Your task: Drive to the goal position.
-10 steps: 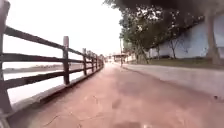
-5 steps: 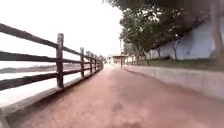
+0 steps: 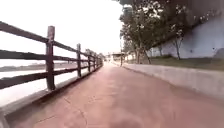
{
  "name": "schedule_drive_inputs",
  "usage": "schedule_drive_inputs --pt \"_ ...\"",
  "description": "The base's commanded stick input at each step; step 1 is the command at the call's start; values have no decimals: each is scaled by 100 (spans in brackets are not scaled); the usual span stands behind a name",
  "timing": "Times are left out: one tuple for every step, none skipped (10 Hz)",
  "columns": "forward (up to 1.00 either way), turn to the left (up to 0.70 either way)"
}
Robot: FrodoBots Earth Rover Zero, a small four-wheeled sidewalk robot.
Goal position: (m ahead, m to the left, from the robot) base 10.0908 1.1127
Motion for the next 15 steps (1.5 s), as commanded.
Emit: schedule_drive_inputs --pt "100 0" --pt "100 0" --pt "100 27" --pt "100 34" --pt "100 11" --pt "100 0" --pt "100 0" --pt "100 0" --pt "100 0" --pt "100 0" --pt "100 0" --pt "100 0" --pt "100 0" --pt "100 0" --pt "100 0"
